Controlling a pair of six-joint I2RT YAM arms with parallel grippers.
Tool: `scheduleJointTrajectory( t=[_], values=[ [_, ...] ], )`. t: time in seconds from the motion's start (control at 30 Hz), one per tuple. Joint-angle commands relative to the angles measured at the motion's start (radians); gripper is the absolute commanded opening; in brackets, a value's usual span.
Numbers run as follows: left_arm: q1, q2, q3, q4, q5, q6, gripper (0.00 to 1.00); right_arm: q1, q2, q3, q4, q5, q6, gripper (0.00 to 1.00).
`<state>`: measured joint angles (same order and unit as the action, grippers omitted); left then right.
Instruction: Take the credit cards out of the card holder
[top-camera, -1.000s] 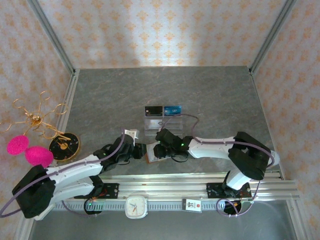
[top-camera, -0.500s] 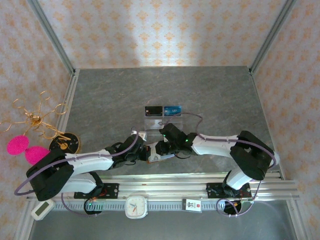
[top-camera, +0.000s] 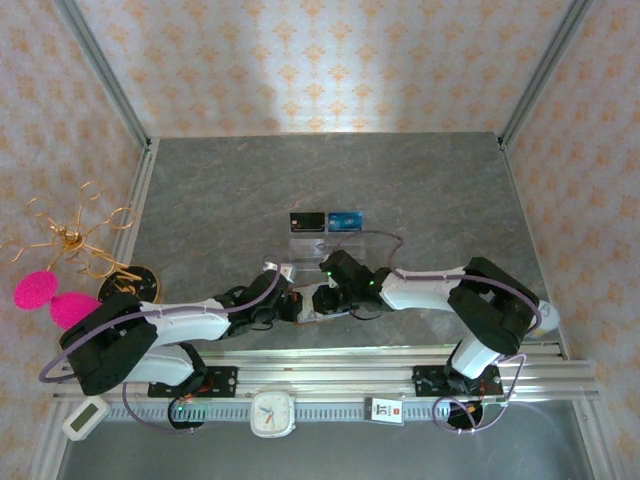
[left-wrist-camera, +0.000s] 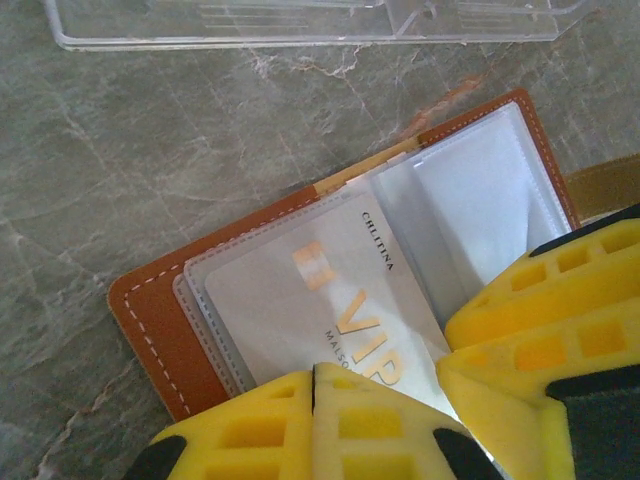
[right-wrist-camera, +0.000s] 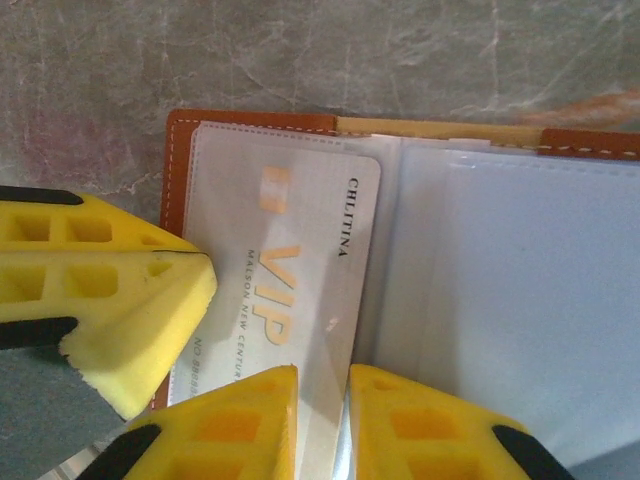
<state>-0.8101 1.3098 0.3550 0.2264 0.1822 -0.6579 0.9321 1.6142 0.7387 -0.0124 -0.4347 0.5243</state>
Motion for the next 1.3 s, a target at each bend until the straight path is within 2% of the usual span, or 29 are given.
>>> scheduleJointTrajectory(
  t=[0.0,0.17,0.33,0.57,0.87,1.07,1.17,1.27],
  values=[
    [0.000,0.029,-0.036,-0.045,-0.019,-0.011,0.00,-0.010,-0.001,-0.029,-0.002,0.031,0.027,0.21],
    [0.002,0.034,-0.042,-0.040,-0.017,-0.009,0.00,-0.012,-0.023,-0.041,0.004,0.023,0.026,0.22],
    [0.003,0.046,-0.040,-0.027,-0.007,-0.008,0.00,-0.012,0.015,-0.045,0.063,-0.075,0.029,0.17],
    [0.003,0.041,-0.049,-0.029,-0.001,-0.010,0.00,-0.022,0.000,-0.075,0.120,-0.098,0.064,0.00],
    [0.018,0.003,-0.057,-0.038,-0.012,-0.002,0.00,-0.037,-0.115,-0.125,0.028,-0.007,0.092,0.00],
    [0.024,-0.007,-0.052,-0.026,0.003,0.003,0.00,-0.038,-0.128,-0.151,0.070,-0.032,0.094,0.00],
    [0.025,-0.001,-0.049,-0.043,-0.010,0.010,0.00,-0.038,-0.131,-0.130,0.105,-0.091,0.080,0.15],
    [0.031,0.005,-0.066,-0.033,-0.002,0.006,0.00,-0.039,-0.123,-0.112,0.117,-0.115,0.074,0.19]
  ],
)
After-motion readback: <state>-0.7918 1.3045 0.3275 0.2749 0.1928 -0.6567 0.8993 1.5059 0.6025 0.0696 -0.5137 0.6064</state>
